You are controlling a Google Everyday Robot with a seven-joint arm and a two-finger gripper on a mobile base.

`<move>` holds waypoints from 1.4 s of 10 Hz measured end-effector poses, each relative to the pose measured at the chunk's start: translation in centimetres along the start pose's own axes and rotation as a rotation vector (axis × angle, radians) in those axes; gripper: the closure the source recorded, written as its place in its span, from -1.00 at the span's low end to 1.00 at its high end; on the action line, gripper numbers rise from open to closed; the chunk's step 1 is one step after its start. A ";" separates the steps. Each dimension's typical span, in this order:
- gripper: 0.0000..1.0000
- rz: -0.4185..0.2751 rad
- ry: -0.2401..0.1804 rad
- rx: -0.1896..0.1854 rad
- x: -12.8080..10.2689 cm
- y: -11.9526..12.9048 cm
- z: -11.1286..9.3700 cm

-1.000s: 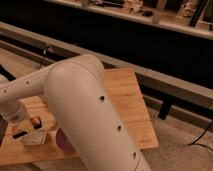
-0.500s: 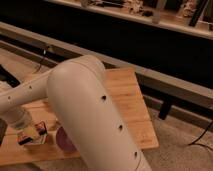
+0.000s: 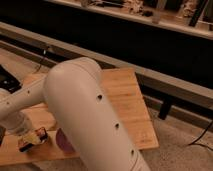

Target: Place the eraser on the white sponge

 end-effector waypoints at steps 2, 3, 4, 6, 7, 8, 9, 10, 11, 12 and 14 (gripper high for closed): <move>-0.60 0.004 -0.003 0.017 -0.1 -0.4 0.2; -0.60 0.011 -0.016 0.057 -0.2 -1.0 0.1; -0.60 0.013 -0.025 0.089 -0.3 -1.5 -0.2; -0.60 0.014 -0.031 0.142 -0.2 -2.0 -0.5; -0.60 0.014 -0.031 0.149 -0.1 -2.0 -0.6; -0.60 0.014 -0.030 0.149 -0.1 -1.9 -0.6; -0.60 0.014 -0.030 0.148 -0.1 -1.9 -0.6; -0.60 0.014 -0.029 0.148 -0.1 -1.9 -0.6; -0.60 0.014 -0.029 0.149 -0.1 -1.9 -0.6; -0.60 0.014 -0.029 0.148 -0.1 -1.9 -0.6; -0.60 0.028 -0.027 0.149 0.2 -1.9 -0.7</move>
